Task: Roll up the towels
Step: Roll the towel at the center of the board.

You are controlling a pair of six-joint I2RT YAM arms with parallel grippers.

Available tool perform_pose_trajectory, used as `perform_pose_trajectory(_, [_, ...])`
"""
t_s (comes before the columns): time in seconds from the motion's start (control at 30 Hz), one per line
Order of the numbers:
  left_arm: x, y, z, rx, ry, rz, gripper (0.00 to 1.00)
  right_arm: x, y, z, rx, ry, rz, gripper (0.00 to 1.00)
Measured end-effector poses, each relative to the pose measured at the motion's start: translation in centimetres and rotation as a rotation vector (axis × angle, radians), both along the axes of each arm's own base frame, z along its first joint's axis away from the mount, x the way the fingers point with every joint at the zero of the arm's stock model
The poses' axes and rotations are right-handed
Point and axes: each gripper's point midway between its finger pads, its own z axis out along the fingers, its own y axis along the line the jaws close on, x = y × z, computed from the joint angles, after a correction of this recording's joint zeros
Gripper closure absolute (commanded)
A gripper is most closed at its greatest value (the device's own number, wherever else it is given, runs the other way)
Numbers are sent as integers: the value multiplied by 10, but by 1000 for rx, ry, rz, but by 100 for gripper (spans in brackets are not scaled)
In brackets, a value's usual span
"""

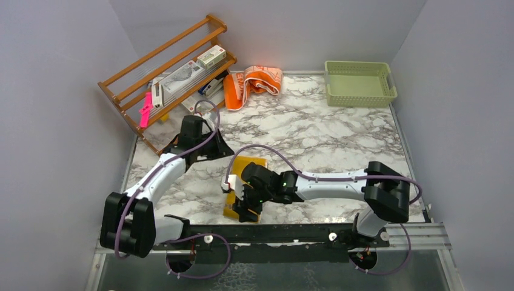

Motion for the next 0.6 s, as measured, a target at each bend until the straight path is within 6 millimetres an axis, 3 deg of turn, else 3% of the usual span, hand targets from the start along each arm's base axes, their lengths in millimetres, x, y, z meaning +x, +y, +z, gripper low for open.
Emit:
perform_pose_trajectory(0.17, [3, 28, 13, 17, -15, 70, 91, -2, -4, -21, -55, 32, -13, 48])
perform_pose_trajectory(0.43, [-25, 37, -2, 28, 47, 83, 91, -4, -7, -43, -109, 60, -27, 60])
perform_pose_trajectory(0.53, [-38, 39, -9, 23, 82, 91, 91, -4, -8, -51, -131, 69, -34, 73])
perform_pose_trajectory(0.6, [-43, 39, -11, 15, 89, 98, 91, -4, -9, -58, -148, 73, -39, 88])
